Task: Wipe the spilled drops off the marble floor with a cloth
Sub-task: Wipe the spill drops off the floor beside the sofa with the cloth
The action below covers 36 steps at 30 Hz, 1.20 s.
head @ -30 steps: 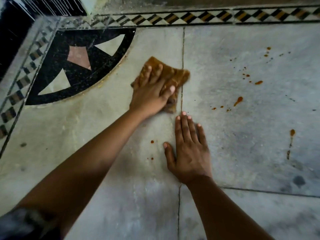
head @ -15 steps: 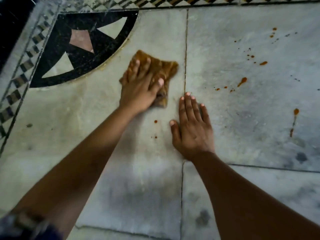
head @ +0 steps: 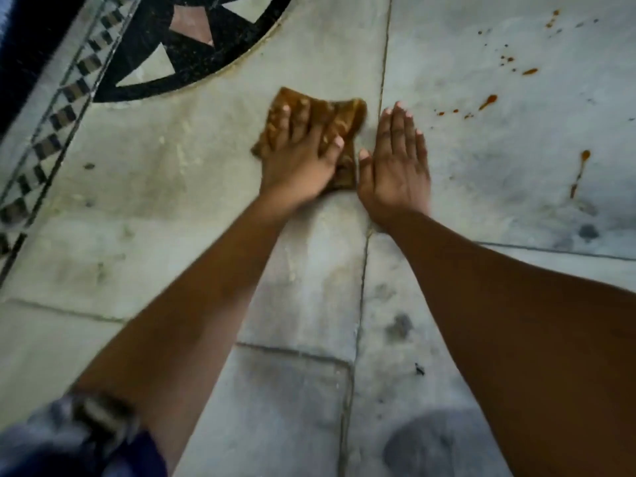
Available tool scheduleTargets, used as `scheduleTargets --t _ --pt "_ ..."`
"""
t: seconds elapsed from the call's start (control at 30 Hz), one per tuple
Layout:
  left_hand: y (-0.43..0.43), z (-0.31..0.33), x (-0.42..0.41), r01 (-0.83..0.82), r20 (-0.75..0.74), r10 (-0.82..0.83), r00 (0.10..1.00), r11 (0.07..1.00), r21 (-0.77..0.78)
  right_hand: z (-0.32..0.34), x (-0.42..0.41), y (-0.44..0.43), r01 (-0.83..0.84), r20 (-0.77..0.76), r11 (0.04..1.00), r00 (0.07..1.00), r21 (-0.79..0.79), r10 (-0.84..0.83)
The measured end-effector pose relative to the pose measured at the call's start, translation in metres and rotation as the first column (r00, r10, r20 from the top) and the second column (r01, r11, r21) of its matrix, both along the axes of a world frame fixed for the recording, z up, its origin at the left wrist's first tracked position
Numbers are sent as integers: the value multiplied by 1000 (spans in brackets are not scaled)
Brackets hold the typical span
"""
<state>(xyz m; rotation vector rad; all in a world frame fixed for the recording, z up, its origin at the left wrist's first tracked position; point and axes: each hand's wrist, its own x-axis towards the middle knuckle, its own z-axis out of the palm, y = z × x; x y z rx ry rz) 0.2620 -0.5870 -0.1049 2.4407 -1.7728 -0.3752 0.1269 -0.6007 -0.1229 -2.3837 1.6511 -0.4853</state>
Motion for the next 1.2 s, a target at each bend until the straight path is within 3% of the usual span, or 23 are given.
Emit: scheduleTargets --t 0.1,0.17,0.23,0.33,0.4,0.5,0.6,0.67,0.8,0.93,1.0,1.1,1.2 --pt "86 -5 -2 130 74 -121 990 983 -133 3 -5 4 73 57 997 996 2 -73" --pt "106 -4 21 118 93 -107 990 987 -112 2 -15 13 41 -9 998 999 50 -41" --pt "85 -3 46 -23 95 27 995 999 -36 -1 -27 26 -56 -134 994 989 94 68" --pt "25 8 60 -260 -5 260 965 964 55 -2 -33 36 -83 -183 989 978 120 104" --pt "1 11 46 -279 -52 282 958 958 63 -2 -32 36 -67 -181 992 980 106 86" --pt "21 5 6 -98 0 98 995 995 26 -1 -31 35 -78 -175 991 980 109 96" --pt "102 -2 -20 155 70 -149 986 984 -87 0 -31 35 -75 -155 991 984 109 92" --pt "152 -3 -8 218 96 -210 973 973 -76 0 -31 36 -74 -153 991 984 109 90" --pt "163 -3 53 9 129 -1 992 998 -62 1 -31 36 -58 -149 991 986 121 76" --pt "70 -1 94 -358 74 359 931 933 -20 1 -30 36 -48 -133 993 989 111 63" --pt "23 2 86 -404 40 403 914 915 6 0 -31 36 -43 -129 993 990 111 57" --pt "15 -1 43 -236 47 237 970 972 -12 2 -31 36 -49 -129 992 990 115 64" --pt "82 -3 11 24 123 -16 992 998 -66 4 -30 36 -49 -124 991 990 127 65"
